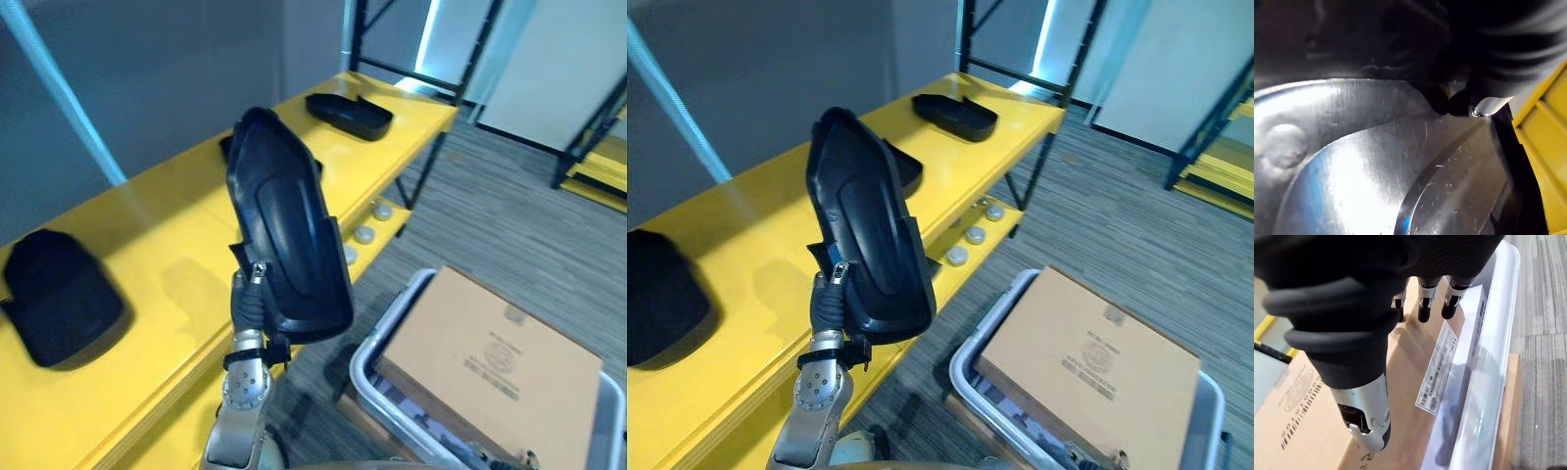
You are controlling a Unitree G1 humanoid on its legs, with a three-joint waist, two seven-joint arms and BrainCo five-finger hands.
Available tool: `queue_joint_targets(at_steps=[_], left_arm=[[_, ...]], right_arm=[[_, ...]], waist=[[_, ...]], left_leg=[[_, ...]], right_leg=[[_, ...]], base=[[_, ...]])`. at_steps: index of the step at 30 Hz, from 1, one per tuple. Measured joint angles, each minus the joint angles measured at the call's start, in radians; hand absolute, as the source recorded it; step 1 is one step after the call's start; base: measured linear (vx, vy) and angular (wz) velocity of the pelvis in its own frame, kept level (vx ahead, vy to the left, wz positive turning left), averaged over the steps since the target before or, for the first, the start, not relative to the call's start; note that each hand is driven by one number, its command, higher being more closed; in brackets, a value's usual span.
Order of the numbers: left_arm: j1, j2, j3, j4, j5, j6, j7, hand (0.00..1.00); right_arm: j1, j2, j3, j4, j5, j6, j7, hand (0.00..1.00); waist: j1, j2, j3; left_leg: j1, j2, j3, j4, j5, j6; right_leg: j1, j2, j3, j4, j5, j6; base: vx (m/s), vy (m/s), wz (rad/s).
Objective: Walk over and take plastic housings, then place them on the shelf
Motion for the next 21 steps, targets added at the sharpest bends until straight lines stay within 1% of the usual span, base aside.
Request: queue_joint_targets(at_steps=[1,3,4,6,7,9,10,11,12,13,14,15,16,17,18,19,20,21], left_arm=[[-0.002,0.017,-0.014,0.015,0.001,0.001,0.005,1.0],[0.004,0.028,-0.028,0.023,0.001,0.008,0.007,1.0],[0.004,0.031,-0.024,0.024,0.001,0.013,0.007,1.0],[0.004,0.032,-0.02,0.024,0.001,0.014,0.007,1.0],[0.004,0.033,-0.02,0.024,0.001,0.014,0.008,1.0],[0.016,0.036,-0.01,0.024,0.001,0.015,0.007,1.0],[0.026,0.04,-0.003,0.024,0.001,0.019,0.007,1.0],[0.028,0.044,-0.002,0.023,0.001,0.022,0.007,1.0],[0.026,0.043,0.003,0.023,0.001,0.022,0.009,1.0],[0.025,0.04,0.011,0.023,0.001,0.022,0.014,1.0],[0.025,0.041,0.011,0.023,0.001,0.022,0.014,1.0],[0.026,0.04,0.006,0.022,0.002,0.022,0.013,1.0],[0.027,0.036,0.002,0.013,0.002,0.023,0.012,1.0],[0.03,0.035,-0.002,0.004,0.002,0.023,0.011,1.0],[0.037,0.03,-0.006,-0.009,0.002,0.022,0.008,1.0],[0.047,0.017,-0.025,-0.019,0.003,0.022,0.008,1.0],[0.057,0.01,-0.024,-0.031,0.003,0.021,0.008,1.0],[0.071,-0.001,-0.024,-0.049,0.002,0.015,0.007,1.0]], right_arm=[[0.001,0.005,0.0,-0.01,-0.033,0.009,-0.012,0.0],[-0.002,0.022,0.004,-0.052,-0.074,0.015,-0.014,0.0],[-0.012,0.035,0.018,-0.081,-0.096,0.014,-0.008,0.0],[-0.036,0.049,0.042,-0.102,-0.109,0.011,-0.007,0.0],[-0.058,0.054,0.057,-0.11,-0.11,0.01,-0.006,0.0],[-0.077,0.05,0.069,-0.11,-0.11,0.01,0.011,0.0],[-0.074,0.04,0.106,-0.11,-0.116,0.009,0.031,0.0],[-0.064,0.041,0.135,-0.112,-0.118,0.009,0.045,0.0],[-0.061,0.044,0.154,-0.113,-0.119,0.008,0.065,0.0],[-0.062,0.051,0.207,-0.114,-0.131,0.008,0.102,0.0],[-0.061,0.056,0.226,-0.115,-0.139,0.007,0.112,0.0],[-0.061,0.07,0.268,-0.128,-0.146,0.005,0.133,0.0],[-0.061,0.069,0.281,-0.165,-0.148,-0.002,0.143,0.0],[-0.06,0.07,0.288,-0.176,-0.148,-0.007,0.142,0.0],[-0.06,0.086,0.297,-0.183,-0.146,-0.013,0.143,0.0],[-0.058,0.088,0.298,-0.185,-0.145,-0.011,0.147,0.0],[-0.058,0.087,0.302,-0.188,-0.145,-0.011,0.152,0.0],[-0.071,0.084,0.327,-0.19,-0.145,-0.011,0.168,0.0]], waist=[[-0.005,0.003,0.001],[-0.011,0.008,0.004],[-0.01,0.007,0.004],[-0.008,0.006,0.006],[0.0,0.002,0.009],[0.003,0.001,0.011],[0.0,0.008,0.015],[-0.009,0.017,0.022],[-0.011,0.011,0.023],[-0.005,0.002,0.034],[0.001,0.0,0.041],[0.004,0.001,0.045],[0.003,-0.001,0.046],[0.004,-0.009,0.046],[0.0,-0.035,0.056],[0.02,-0.02,0.055],[0.035,-0.007,0.056],[0.049,0.005,0.055]], left_leg=[[-0.001,-0.024,-0.009,-0.022,0.007,0.003],[-0.021,-0.035,-0.016,-0.005,0.004,0.018],[-0.029,-0.04,-0.019,0.011,-0.001,0.025],[-0.029,-0.053,-0.021,0.013,-0.013,0.031],[-0.027,-0.069,-0.022,0.012,-0.018,0.038],[-0.021,-0.089,-0.033,-0.003,-0.02,0.042],[-0.007,-0.103,-0.064,-0.027,-0.007,0.061],[-0.003,-0.119,-0.114,-0.06,0.01,0.06],[0.0,-0.127,-0.137,-0.08,0.022,0.06],[0.016,-0.147,-0.17,-0.123,0.043,0.061],[0.028,-0.158,-0.19,-0.143,0.054,0.057],[0.033,-0.173,-0.222,-0.17,0.072,0.057],[0.029,-0.196,-0.252,-0.181,0.077,0.051],[0.032,-0.214,-0.257,-0.194,0.077,0.05],[0.045,-0.25,-0.257,-0.197,0.081,0.059],[0.02,-0.229,-0.244,-0.045,0.061,0.071],[0.033,-0.202,-0.24,-0.015,0.034,0.067],[0.05,-0.187,-0.246,-0.054,0.001,0.041]], right_leg=[[0.004,-0.007,-0.013,-0.003,0.006,0.01],[-0.011,-0.027,-0.021,0.023,0.012,0.011],[-0.022,-0.042,-0.019,0.048,0.009,0.006],[-0.03,-0.066,-0.02,0.08,-0.005,-0.019],[-0.048,-0.088,-0.006,0.139,-0.025,-0.054],[-0.093,-0.109,0.078,0.233,-0.022,-0.129],[-0.152,-0.094,0.192,0.318,-0.032,-0.223],[-0.179,-0.014,0.345,0.317,-0.075,-0.192],[-0.187,0.031,0.414,0.301,-0.095,-0.176],[-0.202,0.104,0.541,0.28,-0.116,-0.164],[-0.208,0.137,0.591,0.274,-0.122,-0.154],[-0.229,0.191,0.662,0.271,-0.127,-0.14],[-0.234,0.214,0.71,0.252,-0.131,-0.122],[-0.231,0.207,0.718,0.222,-0.132,-0.12],[-0.229,0.162,0.686,0.206,-0.088,-0.102],[-0.219,0.145,0.641,0.195,-0.079,-0.111],[-0.214,0.151,0.631,0.191,-0.077,-0.11],[-0.209,0.158,0.618,0.191,-0.075,-0.109]], base=[[-0.05,0.139,0.31],[-0.06,0.13,0.2],[-0.09,0.156,0.08],[-0.08,0.11,0.13],[-0.08,0.123,0.18],[-0.06,0.113,0.25],[-0.04,0.089,0.69],[-0.03,0.058,0.87],[-0.01,0.014,1.06],[-0.01,-0.033,0.8],[-0.03,-0.055,0.98],[-0.02,-0.073,1.18],[-0.02,-0.074,1.31],[0.0,-0.061,1.48],[0.04,-0.035,1.29],[0.05,-0.037,1.08],[0.08,-0.01,0.61],[0.06,0.0,0.28]])
